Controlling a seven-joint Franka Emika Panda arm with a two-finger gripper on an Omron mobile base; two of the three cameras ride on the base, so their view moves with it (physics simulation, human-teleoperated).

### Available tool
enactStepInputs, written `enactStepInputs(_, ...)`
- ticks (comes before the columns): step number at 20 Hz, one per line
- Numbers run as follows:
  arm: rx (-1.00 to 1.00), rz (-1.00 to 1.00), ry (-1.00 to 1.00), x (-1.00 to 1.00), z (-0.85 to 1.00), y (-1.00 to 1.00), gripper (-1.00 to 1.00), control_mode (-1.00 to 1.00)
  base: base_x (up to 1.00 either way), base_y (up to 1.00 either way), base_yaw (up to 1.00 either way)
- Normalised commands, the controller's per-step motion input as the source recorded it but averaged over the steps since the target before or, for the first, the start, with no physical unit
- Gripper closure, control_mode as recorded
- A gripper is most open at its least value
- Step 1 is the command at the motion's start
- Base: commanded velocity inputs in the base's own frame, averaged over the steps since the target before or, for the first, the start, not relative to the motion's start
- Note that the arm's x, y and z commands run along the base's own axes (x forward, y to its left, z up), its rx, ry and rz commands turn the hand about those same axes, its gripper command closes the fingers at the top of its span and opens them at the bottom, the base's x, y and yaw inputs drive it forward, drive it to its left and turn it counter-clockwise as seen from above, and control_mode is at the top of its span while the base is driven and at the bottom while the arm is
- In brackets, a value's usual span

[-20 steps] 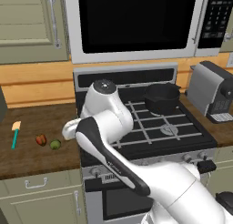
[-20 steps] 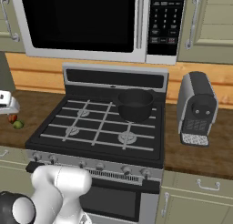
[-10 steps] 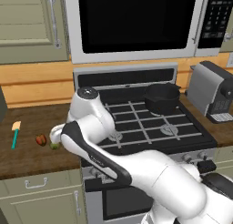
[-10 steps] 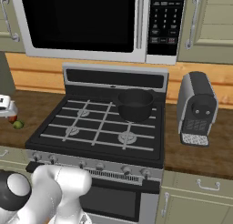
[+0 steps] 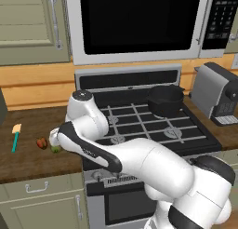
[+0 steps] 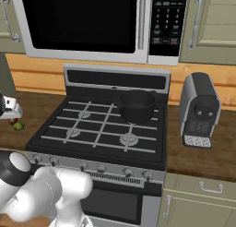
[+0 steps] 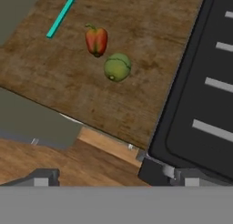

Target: Put the bell pepper and lime in the pot. Retrieve the spatula and lightly stir the vegetables in the pot.

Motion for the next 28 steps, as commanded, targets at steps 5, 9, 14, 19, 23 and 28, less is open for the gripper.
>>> enactStepInputs(5, -0.06, 0.0, 0.0, 0.03, -0.17, 0.16, -1.0, -1.0, 0.0, 0.0, 0.0)
enactStepInputs(9, -0.04, -0.04, 0.0, 0.13, -0.19, 0.06, -1.0, -1.0, 0.0, 0.0, 0.0)
enactStepInputs(14, -0.03, -0.03, 0.0, 0.24, -0.19, 0.01, -1.0, -1.0, 0.0, 0.0, 0.0)
enactStepInputs(19, 0.0, -0.06, -0.02, 0.32, -0.16, 0.1, -1.0, -1.0, 0.0, 0.0, 0.0)
enactStepInputs(23, 0.0, -0.05, -0.01, 0.22, -0.19, 0.11, -1.0, -1.0, 0.0, 0.0, 0.0)
enactStepInputs(28, 0.0, -0.06, 0.0, 0.21, -0.19, 0.22, -1.0, -1.0, 0.0, 0.0, 0.0)
